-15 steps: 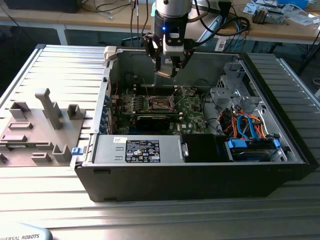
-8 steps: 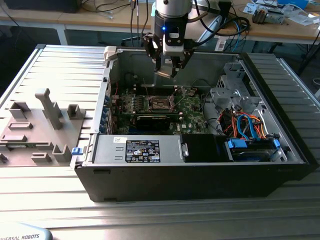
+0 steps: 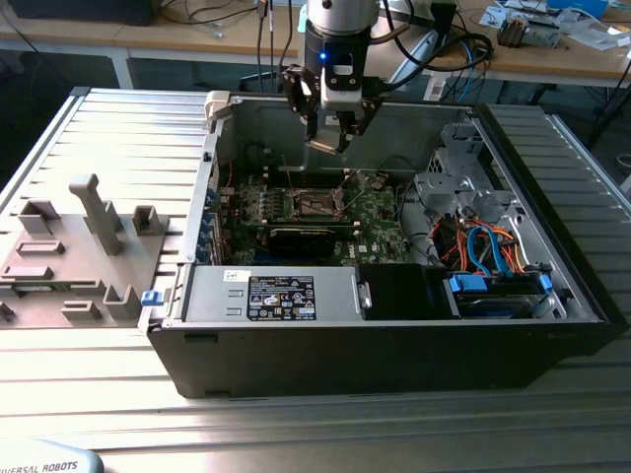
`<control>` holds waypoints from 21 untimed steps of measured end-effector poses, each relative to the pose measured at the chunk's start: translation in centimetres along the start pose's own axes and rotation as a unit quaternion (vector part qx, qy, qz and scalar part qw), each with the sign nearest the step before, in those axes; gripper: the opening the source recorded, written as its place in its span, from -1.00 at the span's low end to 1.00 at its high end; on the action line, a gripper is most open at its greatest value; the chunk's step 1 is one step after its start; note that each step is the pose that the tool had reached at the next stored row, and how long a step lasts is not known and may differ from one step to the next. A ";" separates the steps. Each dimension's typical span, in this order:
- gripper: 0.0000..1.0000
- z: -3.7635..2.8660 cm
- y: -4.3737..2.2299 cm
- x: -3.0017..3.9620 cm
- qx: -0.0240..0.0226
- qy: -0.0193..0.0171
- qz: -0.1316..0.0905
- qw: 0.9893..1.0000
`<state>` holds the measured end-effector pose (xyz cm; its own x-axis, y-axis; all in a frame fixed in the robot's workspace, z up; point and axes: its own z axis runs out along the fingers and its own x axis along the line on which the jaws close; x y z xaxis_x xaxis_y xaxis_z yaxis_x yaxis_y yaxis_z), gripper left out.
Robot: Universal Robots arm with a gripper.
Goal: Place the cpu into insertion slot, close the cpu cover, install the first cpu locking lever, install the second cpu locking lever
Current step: 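Place the cpu into insertion slot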
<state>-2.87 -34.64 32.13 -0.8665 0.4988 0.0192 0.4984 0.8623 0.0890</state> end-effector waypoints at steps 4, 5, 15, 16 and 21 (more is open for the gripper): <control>0.08 0.00 0.00 0.00 0.000 0.000 0.002 1.000; 0.08 0.00 0.00 0.00 0.000 0.000 0.002 1.000; 0.08 0.00 0.00 0.00 0.000 0.000 0.006 1.000; 0.08 0.00 0.00 0.00 0.000 -0.001 0.006 1.000; 0.08 0.00 0.00 0.00 0.000 -0.001 0.007 1.000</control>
<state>-2.87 -34.64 32.13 -0.8596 0.5107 0.0192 0.5102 0.8554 0.0891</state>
